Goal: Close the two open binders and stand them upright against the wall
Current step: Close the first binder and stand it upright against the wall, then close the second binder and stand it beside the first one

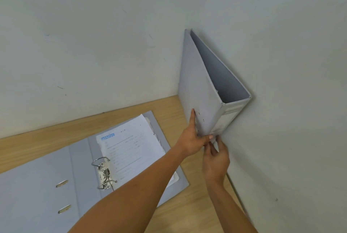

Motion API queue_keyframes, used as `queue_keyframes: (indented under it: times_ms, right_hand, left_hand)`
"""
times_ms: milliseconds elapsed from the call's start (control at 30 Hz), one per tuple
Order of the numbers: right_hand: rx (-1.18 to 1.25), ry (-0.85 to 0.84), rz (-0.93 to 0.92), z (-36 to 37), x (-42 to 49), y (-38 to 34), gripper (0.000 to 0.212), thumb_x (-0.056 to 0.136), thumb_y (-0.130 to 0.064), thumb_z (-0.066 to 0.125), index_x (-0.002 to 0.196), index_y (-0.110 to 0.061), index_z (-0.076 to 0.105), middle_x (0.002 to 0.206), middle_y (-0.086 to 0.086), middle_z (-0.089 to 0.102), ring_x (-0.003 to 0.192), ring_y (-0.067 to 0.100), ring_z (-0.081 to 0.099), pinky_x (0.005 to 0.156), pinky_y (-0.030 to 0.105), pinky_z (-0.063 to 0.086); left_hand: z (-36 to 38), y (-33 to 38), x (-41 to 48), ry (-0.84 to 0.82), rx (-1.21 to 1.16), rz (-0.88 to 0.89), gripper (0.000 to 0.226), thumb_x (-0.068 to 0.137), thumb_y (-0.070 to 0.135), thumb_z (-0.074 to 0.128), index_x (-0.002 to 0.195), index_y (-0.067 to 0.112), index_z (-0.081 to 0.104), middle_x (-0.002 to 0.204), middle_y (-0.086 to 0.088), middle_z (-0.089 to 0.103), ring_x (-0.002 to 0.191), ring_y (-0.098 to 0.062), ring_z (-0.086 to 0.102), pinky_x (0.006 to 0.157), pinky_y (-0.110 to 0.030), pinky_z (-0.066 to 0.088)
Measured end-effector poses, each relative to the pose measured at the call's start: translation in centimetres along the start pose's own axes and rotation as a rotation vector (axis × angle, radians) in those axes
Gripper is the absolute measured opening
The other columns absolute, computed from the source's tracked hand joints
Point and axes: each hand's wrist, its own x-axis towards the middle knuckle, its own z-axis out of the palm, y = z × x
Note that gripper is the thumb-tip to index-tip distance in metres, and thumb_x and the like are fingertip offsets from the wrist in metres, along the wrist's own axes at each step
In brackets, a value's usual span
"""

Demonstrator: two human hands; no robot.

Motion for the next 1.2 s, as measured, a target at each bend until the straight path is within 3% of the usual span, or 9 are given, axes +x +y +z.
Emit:
queue_keyframes:
  times_ms: [167, 300, 400, 567, 667, 767, 900, 1033, 1200]
  right_hand:
    - [-0.051, -0.06, 0.017, -1.4, 0.9, 0.5, 0.048, 0.096, 0.003, 0.052, 0.143, -0.008, 0.049, 0.137, 0.003, 0.058, 0.121, 0.018, 0.061, 0.08, -0.002, 0.043]
    - [-0.096, -0.134, 0.023, -2.5, 1.1, 0.2, 0.049, 0.096, 0.006, 0.049, 0.143, -0.009, 0.047, 0.139, 0.002, 0.057, 0.124, 0.019, 0.06, 0.102, 0.032, 0.05]
    - [-0.103, -0.162, 0.031, -2.8, 0.9, -0.2, 0.051, 0.096, 0.005, 0.05, 0.144, -0.012, 0.046, 0.142, 0.002, 0.055, 0.124, 0.018, 0.059, 0.104, 0.041, 0.05]
    - [-0.114, -0.191, 0.044, -3.1, 0.3, -0.9, 0.052, 0.095, 0.003, 0.05, 0.142, -0.02, 0.046, 0.139, -0.002, 0.056, 0.114, 0.012, 0.06, 0.087, 0.026, 0.055]
    - [-0.129, -0.188, 0.034, -2.9, -0.3, -1.4, 0.051, 0.095, 0.001, 0.05, 0.141, -0.021, 0.046, 0.137, -0.004, 0.057, 0.108, 0.01, 0.06, 0.065, 0.005, 0.046]
    - [-0.115, -0.174, 0.029, -2.3, -1.2, -2.0, 0.052, 0.095, 0.0, 0.051, 0.142, -0.022, 0.044, 0.134, -0.003, 0.057, 0.105, 0.011, 0.06, 0.063, 0.008, 0.044]
    - [-0.053, -0.191, 0.02, -1.4, -2.7, -2.8, 0.055, 0.093, 0.002, 0.051, 0.142, -0.022, 0.043, 0.131, 0.0, 0.056, 0.11, 0.018, 0.061, 0.079, 0.026, 0.053]
    - [-0.053, -0.251, -0.002, -0.6, -4.5, -3.5, 0.055, 0.093, 0.003, 0.05, 0.141, -0.021, 0.045, 0.13, 0.001, 0.056, 0.112, 0.019, 0.061, 0.079, 0.024, 0.048]
    - [-0.125, -0.387, -0.038, 2.2, -8.3, -4.2, 0.05, 0.093, 0.0, 0.051, 0.138, -0.022, 0.05, 0.132, -0.004, 0.056, 0.112, 0.015, 0.061, 0.078, 0.018, 0.047]
  left_hand:
    - [0.0, 0.7, 0.8, -0.051, 0.055, -0.011, 0.119, 0.087, 0.032, 0.076, 0.158, 0.031, -0.02, 0.165, -0.004, 0.027, 0.15, -0.03, 0.03, 0.116, -0.038, 0.036]
    - [0.1, 1.0, 0.5, -0.033, 0.078, -0.049, 0.118, 0.088, 0.029, 0.076, 0.158, 0.031, -0.019, 0.166, -0.009, 0.024, 0.152, -0.03, 0.027, 0.117, -0.039, 0.034]
    - [0.0, 1.5, 0.2, -0.003, 0.075, -0.07, 0.116, 0.086, 0.021, 0.078, 0.16, 0.029, -0.011, 0.163, -0.014, 0.029, 0.148, -0.032, 0.035, 0.115, -0.039, 0.038]
    - [-0.4, 2.1, -1.1, 0.005, 0.107, -0.074, 0.098, 0.091, 0.014, 0.071, 0.162, 0.026, 0.005, 0.158, -0.012, 0.039, 0.128, -0.031, 0.06, 0.101, -0.045, 0.052]
    - [-0.8, 2.3, -2.6, 0.011, 0.096, -0.058, 0.086, 0.093, 0.015, 0.068, 0.161, 0.031, 0.017, 0.157, -0.008, 0.04, 0.109, -0.021, 0.066, 0.082, -0.03, 0.057]
    - [-1.6, 2.4, -4.1, 0.009, 0.086, -0.051, 0.081, 0.093, 0.014, 0.068, 0.158, 0.035, 0.024, 0.157, -0.008, 0.04, 0.116, -0.023, 0.063, 0.09, -0.035, 0.055]
    - [-3.1, 2.6, -6.3, 0.02, 0.068, -0.049, 0.077, 0.094, 0.016, 0.067, 0.157, 0.035, 0.028, 0.155, -0.007, 0.042, 0.124, -0.021, 0.056, 0.102, -0.038, 0.05]
    - [-4.8, 1.9, -8.7, 0.075, 0.056, -0.048, 0.07, 0.095, 0.018, 0.065, 0.156, 0.031, 0.032, 0.153, -0.005, 0.046, 0.13, -0.023, 0.054, 0.108, -0.044, 0.047]
    - [-8.6, -0.8, -12.8, 0.177, -0.001, -0.075, 0.063, 0.096, 0.018, 0.064, 0.153, 0.027, 0.038, 0.151, -0.002, 0.048, 0.124, -0.023, 0.057, 0.09, -0.036, 0.056]
